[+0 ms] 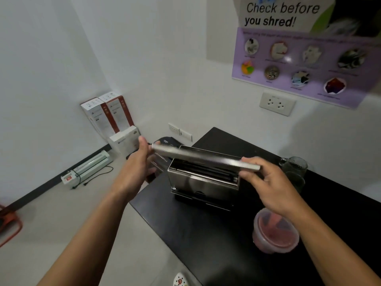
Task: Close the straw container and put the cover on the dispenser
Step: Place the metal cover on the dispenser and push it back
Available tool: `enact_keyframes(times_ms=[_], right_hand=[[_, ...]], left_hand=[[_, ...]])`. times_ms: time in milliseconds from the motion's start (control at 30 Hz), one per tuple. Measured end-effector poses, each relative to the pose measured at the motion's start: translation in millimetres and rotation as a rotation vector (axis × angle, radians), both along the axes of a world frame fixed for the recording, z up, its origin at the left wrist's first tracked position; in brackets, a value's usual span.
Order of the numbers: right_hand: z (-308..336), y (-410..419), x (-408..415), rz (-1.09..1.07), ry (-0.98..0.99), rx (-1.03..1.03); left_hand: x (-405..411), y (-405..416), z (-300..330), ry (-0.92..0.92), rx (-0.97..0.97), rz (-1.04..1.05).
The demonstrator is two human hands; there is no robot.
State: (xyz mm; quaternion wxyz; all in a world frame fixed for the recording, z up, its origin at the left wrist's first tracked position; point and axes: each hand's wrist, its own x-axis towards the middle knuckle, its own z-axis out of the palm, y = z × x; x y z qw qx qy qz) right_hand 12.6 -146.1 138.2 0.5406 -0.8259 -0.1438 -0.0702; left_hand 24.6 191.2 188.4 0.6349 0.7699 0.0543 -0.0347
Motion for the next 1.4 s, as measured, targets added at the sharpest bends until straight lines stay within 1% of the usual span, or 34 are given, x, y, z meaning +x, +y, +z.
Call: enact_keyframes(times_ms=[67,167,233,333,433,533,700,933,1067,1200,1267,1400], right_hand=[[8.0,-2.8,19.4,-0.037,0.001,0.055],[16.0,-0.7,47.5,-0.075,0.058,0.179],[15.8,2.9,66.0,-0.151,0.095,0.174],[11.3,9.3,91.8,-0.329,0.118,0.113],[6.5,16.2,112.6,-0.452,0.184,0.204],[-2.8,18.5,128.0,-0.514,0.196,0.199],[-29.6,16.7,131.0,-0.455,0.273,0.107],[-55.4,21.4,118.5,-0.416,0.448,0.214],[-65.3,20.9,114.1,-0.392,0.504,0.197],[-74.7,12.6,112.7,-0.420,0.486,0.153],[-80.4,12.5,115.2,-0.395,0.477,0.109],[-85.8,15.9,107.9,-0.354,0.470,0.110]], left_hand=[[11.6,-4.9,4.2,-0.108,0.056,-0.068],[34.1,-13.2,4.8,-0.287,0.213,-0.115],[49.4,-18.2,-1.5,-0.331,0.256,-0.091],[69.9,-24.6,-13.0,-0.288,0.250,-0.019],[86.3,-27.4,-21.8,-0.228,0.268,0.010],[99.4,-24.6,-32.0,-0.166,0.352,0.009],[115.4,-20.4,-58.0,-0.077,0.488,-0.014],[128.6,-16.8,-90.3,0.034,0.587,-0.080],[130.7,-13.5,-98.8,0.036,0.658,-0.098],[129.3,-18.4,-102.6,0.024,0.670,-0.110],[127.4,-17.1,-105.0,0.026,0.674,-0.109],[120.3,-18.6,-109.8,0.009,0.648,-0.111]])
